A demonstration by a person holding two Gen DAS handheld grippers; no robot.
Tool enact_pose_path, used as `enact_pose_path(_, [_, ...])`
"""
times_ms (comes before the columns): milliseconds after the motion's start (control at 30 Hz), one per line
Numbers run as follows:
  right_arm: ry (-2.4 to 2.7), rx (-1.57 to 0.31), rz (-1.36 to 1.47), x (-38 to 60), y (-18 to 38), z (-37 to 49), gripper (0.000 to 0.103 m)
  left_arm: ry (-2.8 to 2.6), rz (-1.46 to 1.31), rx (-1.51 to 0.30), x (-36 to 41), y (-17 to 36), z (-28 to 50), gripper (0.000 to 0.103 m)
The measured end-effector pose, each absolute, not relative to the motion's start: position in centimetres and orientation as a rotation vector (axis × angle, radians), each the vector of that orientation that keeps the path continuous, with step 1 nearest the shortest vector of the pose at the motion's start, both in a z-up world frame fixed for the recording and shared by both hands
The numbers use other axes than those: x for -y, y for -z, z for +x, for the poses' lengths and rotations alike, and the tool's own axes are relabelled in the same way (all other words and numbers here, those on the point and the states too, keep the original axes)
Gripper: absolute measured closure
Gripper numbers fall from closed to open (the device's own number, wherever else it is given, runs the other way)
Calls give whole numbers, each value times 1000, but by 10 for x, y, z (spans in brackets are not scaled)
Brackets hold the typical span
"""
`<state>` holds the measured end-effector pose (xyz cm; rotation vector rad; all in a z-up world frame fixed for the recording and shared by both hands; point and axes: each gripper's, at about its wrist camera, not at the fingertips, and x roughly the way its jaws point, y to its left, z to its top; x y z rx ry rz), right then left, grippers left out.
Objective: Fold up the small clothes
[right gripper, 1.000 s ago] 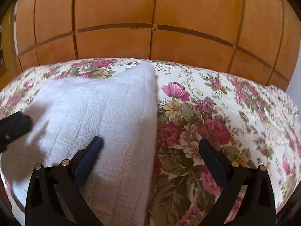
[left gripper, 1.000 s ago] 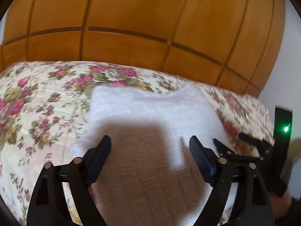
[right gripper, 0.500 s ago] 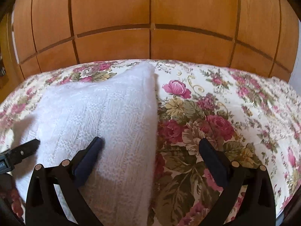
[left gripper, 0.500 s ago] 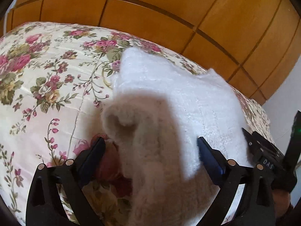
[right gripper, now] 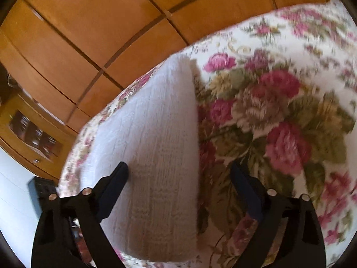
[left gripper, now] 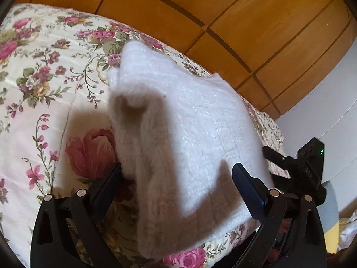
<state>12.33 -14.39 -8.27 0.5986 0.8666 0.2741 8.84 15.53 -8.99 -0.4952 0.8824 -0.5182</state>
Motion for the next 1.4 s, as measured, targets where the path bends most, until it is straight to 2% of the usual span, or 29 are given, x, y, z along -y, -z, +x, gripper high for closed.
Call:
enact_pose_path(100, [-301, -884, 650, 147, 86, 125, 19, 531, -477, -889, -153, 89, 91, 8])
enact_pose_path(200, [-316, -896, 645, 144, 85, 128, 21, 513, -417, -911, -147, 89, 98, 14])
enact_pose_path(300, [-327, -910, 633, 141, 86, 132, 23, 523, -451, -933, -151, 92, 108, 14])
enact_pose_path(400, [-352, -918, 654, 141, 91, 136, 30, 542, -479, -945, -153, 93, 115, 14])
enact_pose_path(433, [-363, -921, 662, 141, 92, 136, 36, 548, -477, -946, -153, 92, 115, 21])
enact_pose_path(533, [-374, -920, 632, 136, 89, 137, 42, 564, -427, -954, -150, 90, 115, 29])
enact_pose_path(567, [-374, -925, 608, 134, 87, 137, 46, 562, -412, -959, -150, 89, 115, 30])
enact_pose_path(667, [-371, -952, 529, 122, 76, 136, 50, 531, -388, -948, -157, 84, 122, 31])
enact_pose_path(733, [-354, -974, 416, 111, 70, 136, 50, 528, -396, -952, -161, 87, 127, 29])
enact_pose_path(800, [-344, -970, 381, 109, 73, 137, 45, 549, -417, -969, -162, 92, 128, 26])
enact_pose_path(867, [-348, -965, 480, 122, 82, 139, 31, 570, -431, -968, -161, 93, 124, 25])
enact_pose_path(900, [-351, -967, 528, 127, 85, 139, 30, 586, -442, -975, -160, 94, 123, 23])
enact_pose_path(1000, [-382, -981, 637, 139, 95, 143, 30, 621, -444, -984, -158, 96, 122, 20])
enact_pose_path(1200, [-417, -979, 608, 133, 92, 160, 32, 657, -427, -1003, -142, 96, 128, 14])
enact_pose_path(1367, [-438, -998, 670, 126, 99, 176, 31, 641, -417, -1011, -137, 99, 131, 14])
enact_pose_path(1400, [-443, -996, 676, 125, 100, 177, 32, 635, -410, -1010, -135, 99, 129, 17])
